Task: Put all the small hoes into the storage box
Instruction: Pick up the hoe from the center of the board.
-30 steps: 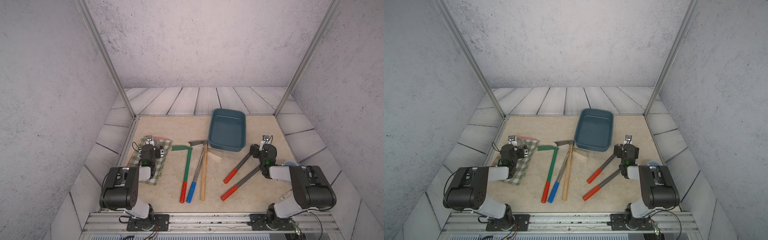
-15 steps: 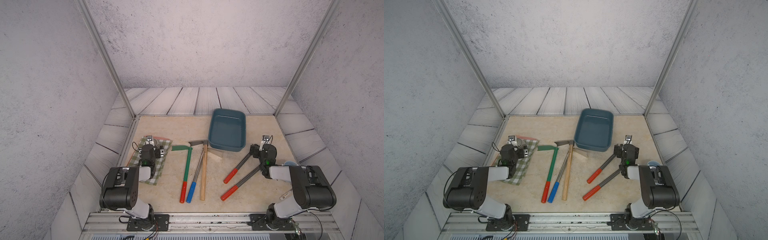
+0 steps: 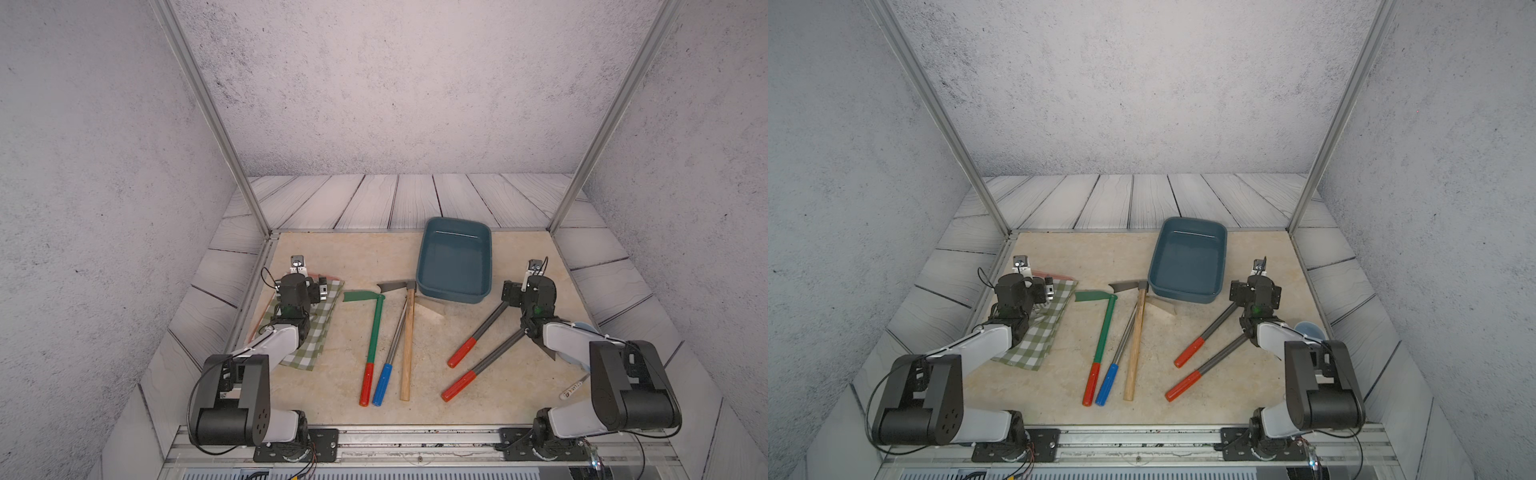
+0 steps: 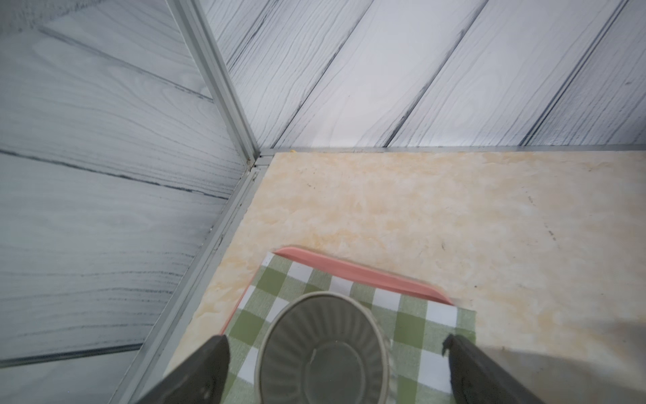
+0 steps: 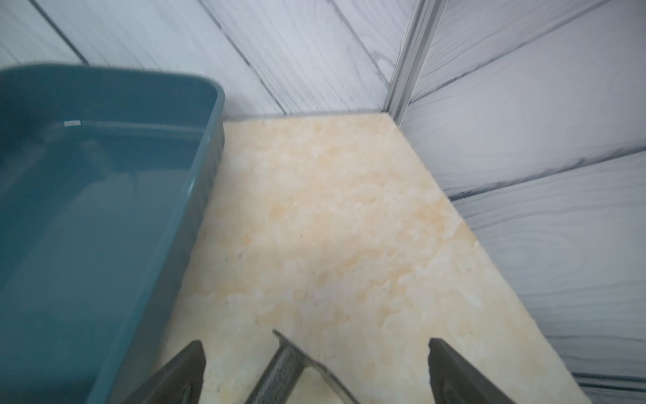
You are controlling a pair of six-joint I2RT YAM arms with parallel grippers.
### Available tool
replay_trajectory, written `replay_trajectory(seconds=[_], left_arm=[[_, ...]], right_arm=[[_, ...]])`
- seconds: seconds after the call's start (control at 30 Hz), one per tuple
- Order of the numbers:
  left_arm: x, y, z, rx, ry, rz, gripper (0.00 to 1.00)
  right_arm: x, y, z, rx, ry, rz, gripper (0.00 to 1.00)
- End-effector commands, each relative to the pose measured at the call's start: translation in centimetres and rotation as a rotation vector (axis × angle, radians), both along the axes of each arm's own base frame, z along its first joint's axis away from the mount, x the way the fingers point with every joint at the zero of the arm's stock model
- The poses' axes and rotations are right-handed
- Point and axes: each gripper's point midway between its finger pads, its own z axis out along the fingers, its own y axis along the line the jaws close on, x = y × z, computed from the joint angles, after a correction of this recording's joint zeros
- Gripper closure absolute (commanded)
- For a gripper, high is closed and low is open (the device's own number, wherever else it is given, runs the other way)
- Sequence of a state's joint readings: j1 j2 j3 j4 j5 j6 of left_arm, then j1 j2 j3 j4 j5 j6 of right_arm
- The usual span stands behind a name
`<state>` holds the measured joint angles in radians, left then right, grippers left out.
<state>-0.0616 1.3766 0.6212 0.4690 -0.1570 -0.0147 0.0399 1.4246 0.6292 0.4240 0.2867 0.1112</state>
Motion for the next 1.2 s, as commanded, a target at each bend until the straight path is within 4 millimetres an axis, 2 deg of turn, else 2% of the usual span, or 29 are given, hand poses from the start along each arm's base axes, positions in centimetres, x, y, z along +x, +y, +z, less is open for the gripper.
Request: replay_trajectory(seconds=[0.0, 0.13, 0.2, 0.3, 0.43, 0.57, 0.7, 0.8, 1.03, 1.17], left_arm=[[0.0, -1.0, 1.3, -0.021, 0.026, -0.011, 0.01], [-0.3, -2.2, 2.5, -0.03, 0.091, -0.008, 0.01], [-0.7, -2.5, 3.3, -0.01, 0.089, 0.007, 0.01], [-1.3, -4.1, 5.0, -0.005, 0.089, -0.024, 0.01], [-1.9, -5.3, 7.0, -0.036, 0.139, -0.049, 0.01], [-2.5, -6.0, 8.3, -0.091, 0.136, -0.072, 0.01], [-2.7, -6.1, 8.6, -0.102, 0.144, -0.073, 0.01], [-2.6, -6.1, 8.8, -0.113, 0.144, -0.07, 0.01], [-2.4, -6.7, 9.4, -0.14, 0.133, -0.091, 0.01], [-2.4, -6.6, 9.3, -0.141, 0.143, -0.089, 0.01]], right_arm=[[-1.3, -0.6, 0.8, 0.047, 0.074, -0.075, 0.01], [-1.6, 0.3, 2.3, 0.016, 0.124, -0.113, 0.01], [-2.2, 0.4, 2.8, 0.003, 0.151, -0.184, 0.01], [-3.4, 0.8, 3.0, 0.081, 0.239, -0.255, 0.01], [-6.1, 0.8, 3.4, 0.175, 0.331, -0.359, 0.01], [-8.8, 1.0, 3.9, 0.248, 0.344, -0.429, 0.01], [-11.9, 0.9, 2.9, 0.339, 0.432, -0.565, 0.01], [-13.8, 0.8, 2.3, 0.35, 0.514, -0.655, 0.07], [-15.6, 3.4, -0.7, 0.517, 0.585, -0.632, 0.11], [-17.4, 3.0, -2.0, 0.508, 0.597, -0.677, 0.16]])
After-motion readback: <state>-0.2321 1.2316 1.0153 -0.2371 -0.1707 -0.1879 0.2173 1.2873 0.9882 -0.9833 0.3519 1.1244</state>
